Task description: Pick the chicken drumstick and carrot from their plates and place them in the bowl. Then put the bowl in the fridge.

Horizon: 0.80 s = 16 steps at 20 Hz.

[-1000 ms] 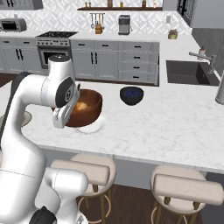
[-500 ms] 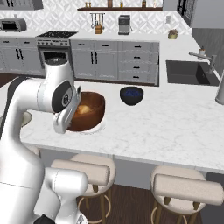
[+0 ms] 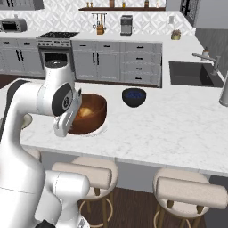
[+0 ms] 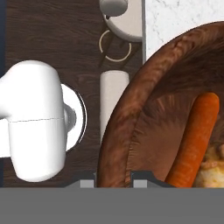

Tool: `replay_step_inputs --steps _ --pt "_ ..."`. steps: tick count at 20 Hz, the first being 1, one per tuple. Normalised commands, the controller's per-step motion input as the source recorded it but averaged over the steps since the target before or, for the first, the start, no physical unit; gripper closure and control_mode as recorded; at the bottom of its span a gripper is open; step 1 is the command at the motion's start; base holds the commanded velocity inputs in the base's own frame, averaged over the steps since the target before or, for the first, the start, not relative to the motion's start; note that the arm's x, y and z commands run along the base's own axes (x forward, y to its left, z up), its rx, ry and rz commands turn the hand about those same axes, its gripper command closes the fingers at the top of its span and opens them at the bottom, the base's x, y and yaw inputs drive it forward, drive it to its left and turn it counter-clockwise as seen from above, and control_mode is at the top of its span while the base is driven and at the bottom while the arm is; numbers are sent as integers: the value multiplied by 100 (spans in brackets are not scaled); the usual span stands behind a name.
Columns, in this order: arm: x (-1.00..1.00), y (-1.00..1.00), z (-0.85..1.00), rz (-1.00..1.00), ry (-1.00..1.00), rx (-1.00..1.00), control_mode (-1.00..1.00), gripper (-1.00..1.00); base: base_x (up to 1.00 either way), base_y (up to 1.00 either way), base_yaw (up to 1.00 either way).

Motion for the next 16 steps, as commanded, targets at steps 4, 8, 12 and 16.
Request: replay_step_inputs --steps 4,8,12,16 --pt "-1 0 0 0 0 0 -100 100 0 0 0" --pt "-2 -1 0 0 0 1 -100 100 0 0 0" --pt "0 0 0 0 0 0 100 100 -21 0 0" --pt "0 0 0 0 0 0 100 100 -100 13 4"
